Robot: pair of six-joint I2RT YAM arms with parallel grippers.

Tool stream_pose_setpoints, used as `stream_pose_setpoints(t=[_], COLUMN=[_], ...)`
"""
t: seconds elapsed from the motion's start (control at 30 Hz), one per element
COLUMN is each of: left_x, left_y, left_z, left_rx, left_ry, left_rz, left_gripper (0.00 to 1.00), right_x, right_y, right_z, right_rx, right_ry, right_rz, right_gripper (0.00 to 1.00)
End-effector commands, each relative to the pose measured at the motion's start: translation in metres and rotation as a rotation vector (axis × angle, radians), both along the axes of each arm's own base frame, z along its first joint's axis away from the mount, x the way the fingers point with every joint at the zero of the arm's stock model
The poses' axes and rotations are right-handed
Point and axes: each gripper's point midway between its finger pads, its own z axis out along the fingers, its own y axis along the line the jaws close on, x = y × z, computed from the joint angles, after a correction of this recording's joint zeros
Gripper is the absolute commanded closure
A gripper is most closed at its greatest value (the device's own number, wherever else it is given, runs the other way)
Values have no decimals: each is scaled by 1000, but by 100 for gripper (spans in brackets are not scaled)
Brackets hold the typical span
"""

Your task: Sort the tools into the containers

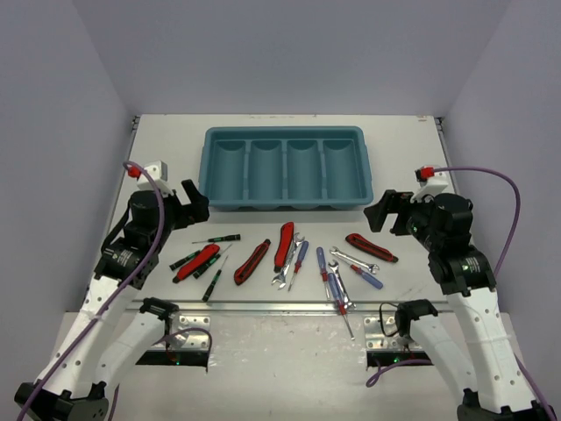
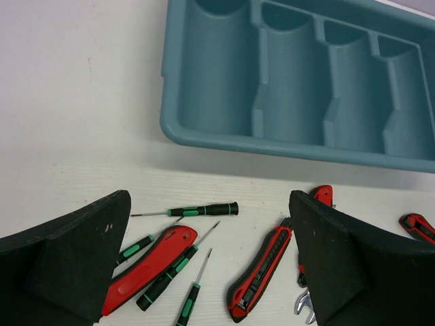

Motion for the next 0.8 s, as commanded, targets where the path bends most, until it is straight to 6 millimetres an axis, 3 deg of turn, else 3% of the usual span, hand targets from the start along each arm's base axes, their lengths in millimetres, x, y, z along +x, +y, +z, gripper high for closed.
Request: stream_pose_setpoints(t=[0.0,0.13,0.23,0.43,0.53,0.63,0.77], left_x=[7,7,8,10,10,9,8], left_y=[-4,-7,-10,-14,-17,-21,-22], left_z=[12,10,8,4,3,3,3], left_rx=[-13,-21,-22,-22,-28,-32,-29], left_ry=[-49,-44,-37,-23,-21,-21,-23], left_rz=[-4,-23,-37,-53,-70,-94,-100], left_gripper=[0,0,0,0,0,0,0], right_x=[7,15,21,20,21,27,28], right_y=[-13,-12,-21,-17,-22,-18,-12], right_z=[5,-21,-52,-112,-130,-143,-166], right_rx=[-60,-129,-210,-422,-549,-561,-565], right_ry=[-26,64,205,455,525,539,589], right_rz=[-50,-10,-20,91,115,136,188], right_gripper=[1,1,1,1,1,2,14])
